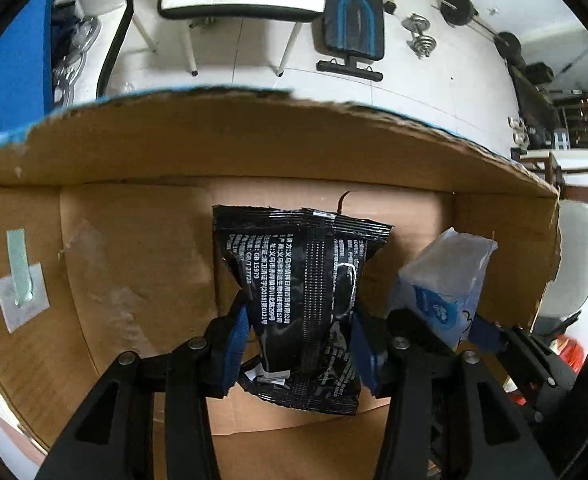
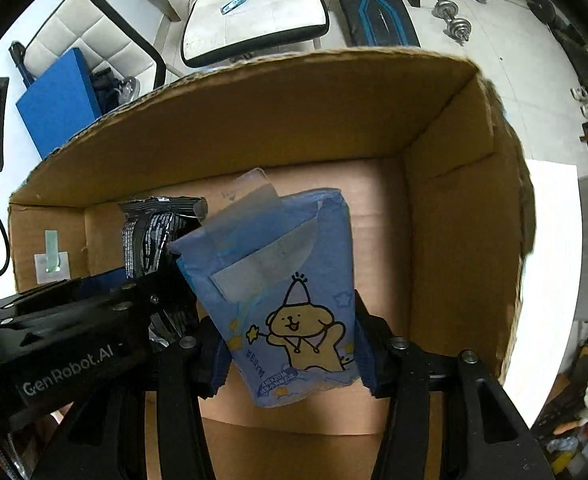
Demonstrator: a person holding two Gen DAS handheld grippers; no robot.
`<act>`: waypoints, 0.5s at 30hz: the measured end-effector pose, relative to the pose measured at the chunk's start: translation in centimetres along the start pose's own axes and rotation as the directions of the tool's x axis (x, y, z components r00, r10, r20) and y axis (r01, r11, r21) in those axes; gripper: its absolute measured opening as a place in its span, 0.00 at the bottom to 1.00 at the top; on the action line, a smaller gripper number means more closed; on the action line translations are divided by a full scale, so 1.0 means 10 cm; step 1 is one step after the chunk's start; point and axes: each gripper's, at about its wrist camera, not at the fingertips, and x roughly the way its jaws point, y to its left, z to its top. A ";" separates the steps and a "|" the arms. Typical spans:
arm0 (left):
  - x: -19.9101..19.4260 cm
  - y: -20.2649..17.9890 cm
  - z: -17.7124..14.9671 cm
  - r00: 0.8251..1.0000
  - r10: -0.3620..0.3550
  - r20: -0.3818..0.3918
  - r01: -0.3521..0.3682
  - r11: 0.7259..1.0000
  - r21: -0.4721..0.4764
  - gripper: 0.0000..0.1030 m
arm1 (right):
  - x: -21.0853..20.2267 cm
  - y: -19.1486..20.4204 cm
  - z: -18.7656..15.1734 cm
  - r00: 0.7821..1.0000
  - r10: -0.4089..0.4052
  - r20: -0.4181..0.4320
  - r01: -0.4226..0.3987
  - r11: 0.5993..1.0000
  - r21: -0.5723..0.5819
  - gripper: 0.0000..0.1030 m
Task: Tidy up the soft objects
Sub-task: 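Carry both packs into the cardboard box and open both grippers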
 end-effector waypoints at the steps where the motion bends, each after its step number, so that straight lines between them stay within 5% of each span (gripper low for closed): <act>1: 0.00 0.01 0.00 1.000 -0.005 -0.008 0.005 1.000 -0.012 0.46 | 0.00 0.01 -0.01 1.000 -0.004 -0.003 0.004 1.000 -0.004 0.57; 3: -0.02 0.03 -0.01 1.000 0.000 -0.007 0.000 1.000 -0.014 0.50 | 0.01 0.07 0.02 1.000 -0.012 -0.004 0.012 1.000 -0.009 0.64; 7: -0.15 0.06 -0.06 0.998 0.060 0.024 -0.060 0.998 -0.002 0.79 | -0.08 0.11 0.00 1.000 -0.026 0.016 0.026 0.999 -0.028 0.71; 9: -0.22 0.12 -0.12 0.997 0.064 0.036 -0.064 0.998 -0.011 0.87 | -0.09 0.13 0.03 0.998 -0.049 0.029 0.050 0.998 -0.029 0.89; 15: -0.52 0.13 -0.39 0.990 0.093 0.103 -0.095 0.995 0.013 0.93 | -0.29 0.14 -0.14 0.998 -0.022 0.051 0.025 0.999 -0.043 1.00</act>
